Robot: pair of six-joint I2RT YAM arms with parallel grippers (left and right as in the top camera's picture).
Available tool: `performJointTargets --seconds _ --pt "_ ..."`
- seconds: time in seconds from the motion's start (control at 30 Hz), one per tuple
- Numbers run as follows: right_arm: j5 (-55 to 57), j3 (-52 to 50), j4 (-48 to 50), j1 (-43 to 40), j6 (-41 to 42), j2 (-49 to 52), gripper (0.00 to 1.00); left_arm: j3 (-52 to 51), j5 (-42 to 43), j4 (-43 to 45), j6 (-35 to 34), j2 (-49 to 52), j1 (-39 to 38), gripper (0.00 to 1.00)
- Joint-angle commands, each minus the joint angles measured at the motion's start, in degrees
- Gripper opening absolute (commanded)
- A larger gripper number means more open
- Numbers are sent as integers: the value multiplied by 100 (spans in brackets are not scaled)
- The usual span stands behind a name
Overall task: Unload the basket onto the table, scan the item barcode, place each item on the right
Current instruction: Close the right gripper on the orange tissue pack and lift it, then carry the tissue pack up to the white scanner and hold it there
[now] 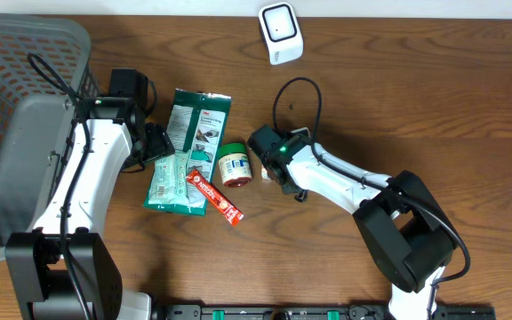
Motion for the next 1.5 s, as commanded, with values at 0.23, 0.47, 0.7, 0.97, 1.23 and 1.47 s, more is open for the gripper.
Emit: performJointTargets --seconds 0.23,0.47,0.7,0.97,1.23,1.47 --pt "96 -363 39 7 -221 -81 2 72 -50 -13 13 -125 24 93" --pt "85 238 -761 28 -697 -258 1 72 -50 -13 13 -125 24 93" --pt "-885 1797 -2197 -186 -1091 -651 1 72 -50 -13 13 -125 24 93" --pt "-3320 3956 -2787 -1058 -1622 -787 1 72 -50 -13 13 -125 24 93" --pt "-4824 5152 -2562 -2050 -1543 -728 1 72 -50 -13 13 -125 24 93" --pt "-5836 5836 -1744 -2522 -933 -262 1 72 -50 -13 13 -125 24 93"
